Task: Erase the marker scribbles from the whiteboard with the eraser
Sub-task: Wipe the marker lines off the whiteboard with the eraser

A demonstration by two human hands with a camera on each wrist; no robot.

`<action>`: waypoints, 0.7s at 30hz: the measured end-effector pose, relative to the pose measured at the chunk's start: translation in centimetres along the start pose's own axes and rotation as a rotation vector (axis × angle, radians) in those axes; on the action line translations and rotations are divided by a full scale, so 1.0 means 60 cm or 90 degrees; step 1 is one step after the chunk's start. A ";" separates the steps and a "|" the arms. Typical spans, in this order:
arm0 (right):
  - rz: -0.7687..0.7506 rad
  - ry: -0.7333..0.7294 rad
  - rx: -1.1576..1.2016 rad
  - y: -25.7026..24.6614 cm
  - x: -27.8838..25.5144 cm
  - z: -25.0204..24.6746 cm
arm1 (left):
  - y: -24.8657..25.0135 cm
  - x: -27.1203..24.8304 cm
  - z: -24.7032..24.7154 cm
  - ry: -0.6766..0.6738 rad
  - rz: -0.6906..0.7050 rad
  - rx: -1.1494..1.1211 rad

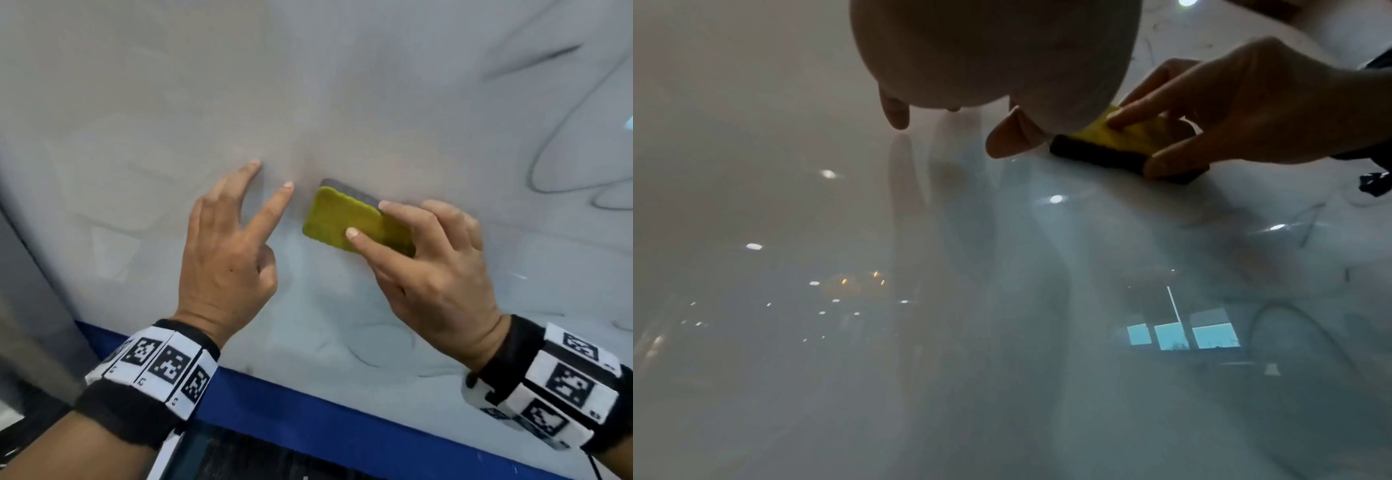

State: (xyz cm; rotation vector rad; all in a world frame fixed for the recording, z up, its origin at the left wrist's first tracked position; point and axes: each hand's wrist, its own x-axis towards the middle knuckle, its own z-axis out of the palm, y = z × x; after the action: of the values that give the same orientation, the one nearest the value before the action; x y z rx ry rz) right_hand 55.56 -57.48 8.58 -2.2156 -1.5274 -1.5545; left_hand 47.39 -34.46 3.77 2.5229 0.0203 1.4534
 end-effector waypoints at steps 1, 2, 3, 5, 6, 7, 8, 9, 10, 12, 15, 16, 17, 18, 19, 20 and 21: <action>-0.003 -0.003 0.005 0.001 -0.006 -0.003 | 0.007 0.013 -0.005 0.004 0.010 0.002; -0.024 -0.021 0.012 -0.004 -0.022 0.000 | 0.013 0.026 -0.010 0.004 0.019 0.007; -0.058 -0.054 0.016 -0.012 -0.043 0.006 | 0.018 0.037 -0.015 0.003 0.026 0.015; -0.119 -0.132 0.021 -0.019 -0.071 0.010 | 0.027 0.057 -0.024 -0.009 0.040 0.030; -0.134 -0.153 0.026 -0.016 -0.072 0.008 | 0.030 0.065 -0.027 -0.016 0.045 0.036; -0.133 -0.153 0.031 -0.008 -0.062 0.002 | 0.032 0.072 -0.031 -0.022 0.051 0.041; -0.120 -0.136 0.030 0.002 -0.045 -0.007 | 0.034 0.079 -0.034 -0.025 0.058 0.046; -0.097 -0.106 0.027 0.013 -0.022 -0.017 | 0.036 0.086 -0.038 -0.025 0.065 0.049; -0.065 -0.066 0.023 0.026 0.004 -0.027 | 0.037 0.092 -0.041 -0.022 0.072 0.051; 0.002 0.013 0.010 0.051 0.052 -0.047 | 0.039 0.109 -0.048 -0.006 0.081 0.049; 0.032 0.044 0.004 0.061 0.077 -0.057 | 0.046 0.134 -0.056 0.024 0.083 0.040; 0.017 0.028 0.007 0.059 0.073 -0.057 | 0.049 0.144 -0.059 0.028 0.087 0.040; -0.004 0.004 0.012 0.059 0.071 -0.059 | 0.052 0.154 -0.063 0.032 0.092 0.045; -0.021 -0.017 0.019 0.062 0.073 -0.064 | 0.054 0.165 -0.067 0.036 0.099 0.053; -0.026 -0.026 0.025 0.069 0.081 -0.071 | 0.055 0.174 -0.070 0.043 0.106 0.059; -0.014 -0.018 0.025 0.079 0.093 -0.080 | 0.057 0.182 -0.073 0.053 0.113 0.061; 0.010 0.004 0.019 0.089 0.108 -0.090 | 0.058 0.189 -0.075 0.065 0.120 0.057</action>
State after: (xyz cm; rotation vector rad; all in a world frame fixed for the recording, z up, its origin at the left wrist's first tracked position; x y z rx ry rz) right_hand 55.72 -58.60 18.51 -2.1996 -1.5179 -1.5237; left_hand 48.95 -35.59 16.29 2.5789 -0.1417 1.6870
